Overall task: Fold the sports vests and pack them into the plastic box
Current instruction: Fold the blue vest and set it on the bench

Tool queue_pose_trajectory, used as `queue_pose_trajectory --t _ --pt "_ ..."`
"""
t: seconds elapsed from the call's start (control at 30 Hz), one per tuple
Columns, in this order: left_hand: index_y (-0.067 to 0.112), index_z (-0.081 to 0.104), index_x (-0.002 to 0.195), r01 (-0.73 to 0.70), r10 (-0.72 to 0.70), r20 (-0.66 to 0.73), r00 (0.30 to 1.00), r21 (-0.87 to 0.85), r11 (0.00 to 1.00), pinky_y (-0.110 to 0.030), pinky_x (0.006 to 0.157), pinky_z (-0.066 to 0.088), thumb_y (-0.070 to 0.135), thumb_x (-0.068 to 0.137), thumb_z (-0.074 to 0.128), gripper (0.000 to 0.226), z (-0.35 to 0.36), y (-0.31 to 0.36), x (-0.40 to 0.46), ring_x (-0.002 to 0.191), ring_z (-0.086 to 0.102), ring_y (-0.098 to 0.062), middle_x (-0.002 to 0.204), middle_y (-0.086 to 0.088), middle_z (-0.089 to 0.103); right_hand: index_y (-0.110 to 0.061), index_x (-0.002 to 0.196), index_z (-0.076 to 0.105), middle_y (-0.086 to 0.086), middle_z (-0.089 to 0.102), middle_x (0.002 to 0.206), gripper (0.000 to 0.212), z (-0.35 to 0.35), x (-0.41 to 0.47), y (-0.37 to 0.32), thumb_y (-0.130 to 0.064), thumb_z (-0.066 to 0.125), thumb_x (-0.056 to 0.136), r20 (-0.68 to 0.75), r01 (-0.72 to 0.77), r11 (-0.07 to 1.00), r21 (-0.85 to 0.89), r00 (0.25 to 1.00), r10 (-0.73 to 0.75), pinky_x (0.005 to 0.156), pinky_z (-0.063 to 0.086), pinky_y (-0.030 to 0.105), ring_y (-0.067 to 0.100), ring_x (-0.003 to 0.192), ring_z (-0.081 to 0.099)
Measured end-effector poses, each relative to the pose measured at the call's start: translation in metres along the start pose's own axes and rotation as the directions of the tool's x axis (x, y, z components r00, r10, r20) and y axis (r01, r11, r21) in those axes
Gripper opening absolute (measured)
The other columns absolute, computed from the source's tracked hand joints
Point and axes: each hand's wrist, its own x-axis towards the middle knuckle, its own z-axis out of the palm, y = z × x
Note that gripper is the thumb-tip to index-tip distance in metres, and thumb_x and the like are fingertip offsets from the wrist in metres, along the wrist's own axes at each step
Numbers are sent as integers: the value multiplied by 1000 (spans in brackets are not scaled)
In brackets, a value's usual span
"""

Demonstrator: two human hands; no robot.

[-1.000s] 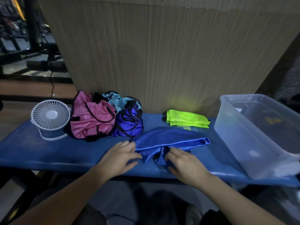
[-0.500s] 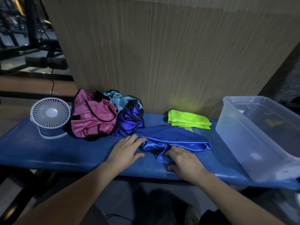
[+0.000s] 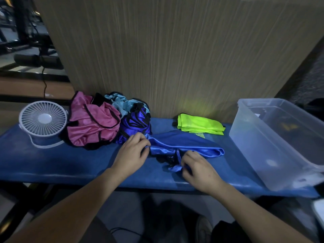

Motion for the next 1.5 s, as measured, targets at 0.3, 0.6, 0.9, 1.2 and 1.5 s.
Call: queue_pose_trajectory --t 0.3,0.6,0.9,1.2,1.5 --pt "24 56 119 -55 63 147 987 -59 997 -36 95 43 23 75 62 44 -8 23 -8 107 48 -16 118 8 47 -13 91 56 -10 49 63 12 -37 5 -18 -11 52 102 -120 -198 614 764 891 437 56 33 18 5 57 39" --pt "36 39 147 -134 115 310 944 40 990 -35 112 30 66 67 70 91 10 24 -4 140 33 -14 152 11 32 -9 88 66 4 68 78 21 -80 14 -37 -4 48 99 19 -91 146 985 901 434 62 50 23 15 69 61" --pt "23 66 106 294 -232 276 933 -210 933 -35 93 44 22 82 42 34 11 10 12 107 62 -21 106 0 68 -10 87 66 4 67 74 16 -136 9 -37 -11 51 94 -20 -25 119 993 931 363 57 51 21 13 62 62" --pt "26 58 93 591 -471 356 807 -486 644 -21 44 44 -13 90 37 44 -7 16 26 42 53 -6 62 -3 58 -13 93 68 4 66 83 19 -127 20 -16 -10 50 99 -73 1 143 990 866 495 74 48 34 16 74 61" --pt "23 60 126 384 -116 545 831 -409 828 -4 103 27 5 57 43 74 -37 24 20 134 42 -5 140 0 48 -12 101 65 9 63 86 13 -98 35 -29 -12 52 100 -28 -61 175 983 885 465 65 47 28 20 77 57"
